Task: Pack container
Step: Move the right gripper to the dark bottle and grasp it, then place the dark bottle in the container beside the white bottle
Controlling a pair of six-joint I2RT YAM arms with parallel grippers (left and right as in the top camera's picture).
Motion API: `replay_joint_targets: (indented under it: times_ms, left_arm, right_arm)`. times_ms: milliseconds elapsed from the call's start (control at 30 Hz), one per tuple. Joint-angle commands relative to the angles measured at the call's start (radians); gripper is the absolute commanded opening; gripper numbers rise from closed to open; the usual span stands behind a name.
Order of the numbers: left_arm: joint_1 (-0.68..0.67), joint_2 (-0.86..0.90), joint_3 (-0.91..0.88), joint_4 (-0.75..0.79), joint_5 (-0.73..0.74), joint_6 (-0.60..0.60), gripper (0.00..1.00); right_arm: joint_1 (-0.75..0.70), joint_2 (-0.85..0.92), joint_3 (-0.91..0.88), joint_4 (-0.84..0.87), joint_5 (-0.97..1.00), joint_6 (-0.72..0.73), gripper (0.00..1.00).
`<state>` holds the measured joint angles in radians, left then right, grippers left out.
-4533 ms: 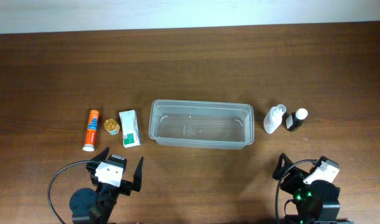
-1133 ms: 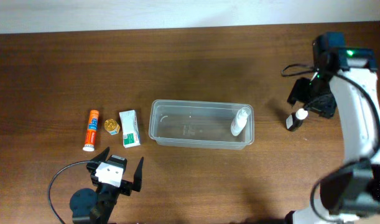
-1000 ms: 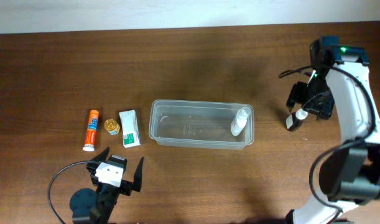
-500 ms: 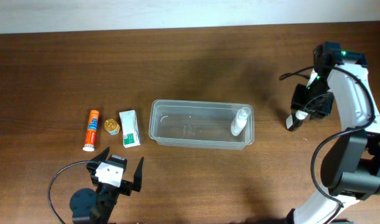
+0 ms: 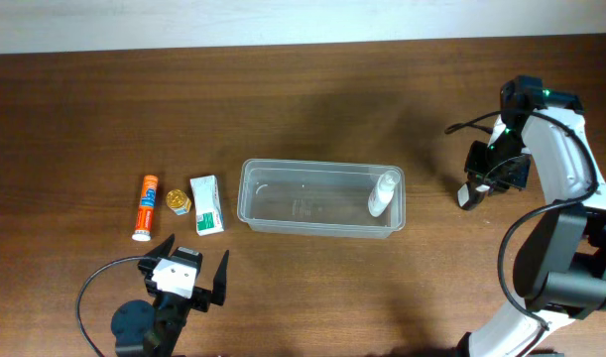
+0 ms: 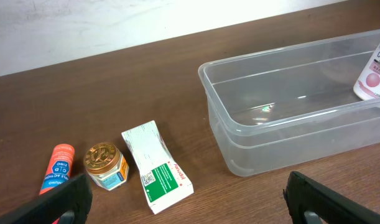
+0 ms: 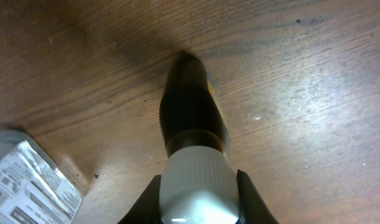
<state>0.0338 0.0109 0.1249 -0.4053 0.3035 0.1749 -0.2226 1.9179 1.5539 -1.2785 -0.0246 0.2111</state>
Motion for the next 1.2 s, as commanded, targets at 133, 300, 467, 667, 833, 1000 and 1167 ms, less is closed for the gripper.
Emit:
replay_joint_targets:
  times_ms: [133,300,467,667,833,1000,1167]
  left_arm:
    - [-0.001,-0.006,-0.005,0.002,0.011,-0.009,1.00]
    - [-0.001,-0.006,-0.005,0.002,0.011,-0.009,1.00]
    - [-0.001,-0.006,-0.005,0.002,0.011,-0.009,1.00]
    - [-0.001,-0.006,-0.005,0.002,0.011,-0.009,1.00]
    - [-0.001,-0.006,-0.005,0.002,0.011,-0.009,1.00]
    - [-0.001,-0.006,-0.005,0.002,0.011,-0.009,1.00]
    - [-0.001,-0.006,-0.005,0.002,0.011,-0.009,1.00]
  right_arm:
    - [0.037,-0.060,0.112,-0.121,0.013,-0.003,0.11]
    - [0.142,-0.173,0.262,-0.264,0.010,-0.001,0.09]
    - [0.298,-0.305,0.418,-0.344,0.009,0.072,0.08]
    - [0.465,-0.405,0.471,-0.328,0.010,0.212,0.04]
    - [0.586,-0.383,0.445,-0.327,0.017,0.307,0.04]
    - [0.685,-0.284,0.416,-0.314,0.048,0.452,0.04]
    - [0.727,-0.167,0.373,-0.282,0.063,0.563,0.04]
